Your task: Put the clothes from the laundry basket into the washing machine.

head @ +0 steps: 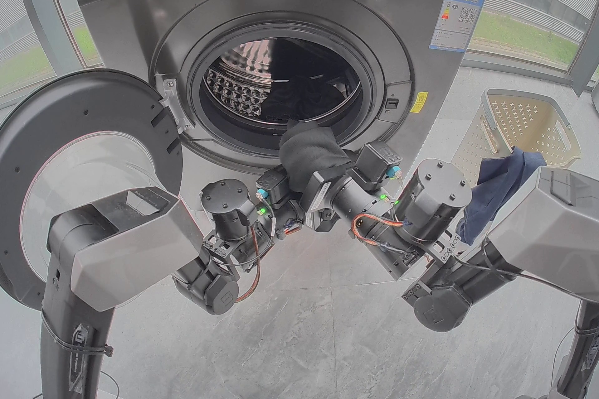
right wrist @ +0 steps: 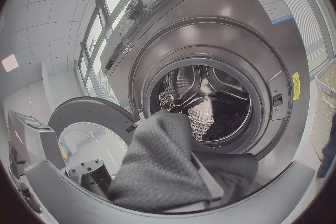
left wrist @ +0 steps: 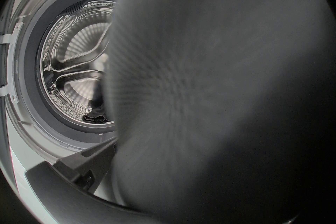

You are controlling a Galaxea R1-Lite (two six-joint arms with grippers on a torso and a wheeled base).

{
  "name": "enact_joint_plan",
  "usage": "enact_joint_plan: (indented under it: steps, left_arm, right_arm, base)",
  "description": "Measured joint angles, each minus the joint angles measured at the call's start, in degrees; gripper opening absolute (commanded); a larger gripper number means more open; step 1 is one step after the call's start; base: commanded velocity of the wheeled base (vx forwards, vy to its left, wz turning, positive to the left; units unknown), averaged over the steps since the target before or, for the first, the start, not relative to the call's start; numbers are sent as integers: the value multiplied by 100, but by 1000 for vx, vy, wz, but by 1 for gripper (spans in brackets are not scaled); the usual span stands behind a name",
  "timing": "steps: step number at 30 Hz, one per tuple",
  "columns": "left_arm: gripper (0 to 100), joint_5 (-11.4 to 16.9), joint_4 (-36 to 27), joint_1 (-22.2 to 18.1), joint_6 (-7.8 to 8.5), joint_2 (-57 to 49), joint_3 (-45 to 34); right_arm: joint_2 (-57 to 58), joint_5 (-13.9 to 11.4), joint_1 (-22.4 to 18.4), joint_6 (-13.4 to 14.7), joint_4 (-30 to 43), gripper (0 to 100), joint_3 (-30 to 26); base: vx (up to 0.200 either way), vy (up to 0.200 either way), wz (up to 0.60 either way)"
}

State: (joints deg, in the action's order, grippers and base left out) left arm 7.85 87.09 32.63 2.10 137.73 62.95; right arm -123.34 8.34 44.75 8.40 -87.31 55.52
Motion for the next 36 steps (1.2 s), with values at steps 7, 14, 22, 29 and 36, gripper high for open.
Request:
enact_joint_plan:
  steps: [7, 14, 22, 29, 36]
  left_arm:
    - [0, -99, 20, -83, -13, 144, 105]
    - [0, -104, 63, -166, -40, 171, 116]
    - [0, -227, 74, -304, -207, -145, -15]
    - [0, -249, 72, -319, -232, -597, -352]
    - [0, -255, 93, -323, -258, -774, -501]
  right_arm:
    - [17, 9, 17, 33, -6, 0, -12]
    - [105, 9, -132, 49, -4, 0, -83]
    - [151, 26, -591, 167, -20, 0, -343]
    - [-41, 28, -729, 178, -71, 0, -533]
    - [-140, 28, -724, 165, -63, 100, -566]
  base:
    - [0, 0, 0]
    - [0, 0, 0]
    - [0, 0, 0]
    - [0, 0, 0]
    - [0, 0, 0]
